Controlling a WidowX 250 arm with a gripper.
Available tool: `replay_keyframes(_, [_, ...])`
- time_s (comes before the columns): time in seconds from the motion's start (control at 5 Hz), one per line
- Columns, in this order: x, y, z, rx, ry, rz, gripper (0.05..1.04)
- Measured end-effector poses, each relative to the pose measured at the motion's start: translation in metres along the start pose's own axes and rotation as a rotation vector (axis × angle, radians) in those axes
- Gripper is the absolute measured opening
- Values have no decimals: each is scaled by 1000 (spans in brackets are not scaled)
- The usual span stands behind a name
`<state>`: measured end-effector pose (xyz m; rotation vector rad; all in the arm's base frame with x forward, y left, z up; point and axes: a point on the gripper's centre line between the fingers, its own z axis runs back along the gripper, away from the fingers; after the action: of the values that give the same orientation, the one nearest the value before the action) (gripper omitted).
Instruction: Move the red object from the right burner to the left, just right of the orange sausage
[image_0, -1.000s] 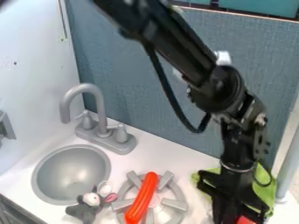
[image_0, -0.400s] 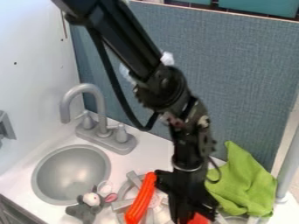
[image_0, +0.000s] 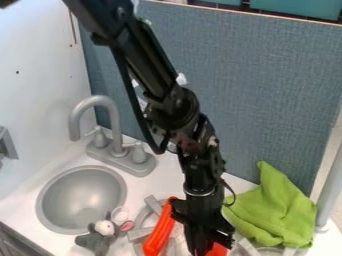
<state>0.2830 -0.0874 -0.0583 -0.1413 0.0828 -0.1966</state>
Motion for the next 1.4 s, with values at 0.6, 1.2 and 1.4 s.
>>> replay_keyframes(0.6, [14, 13, -18, 68, 98, 13, 91])
replay_keyframes(1.2, [5, 5, 3, 141, 82, 23, 576])
replay_keyframes(1.4, [-7, 5, 23, 156, 55, 61, 875])
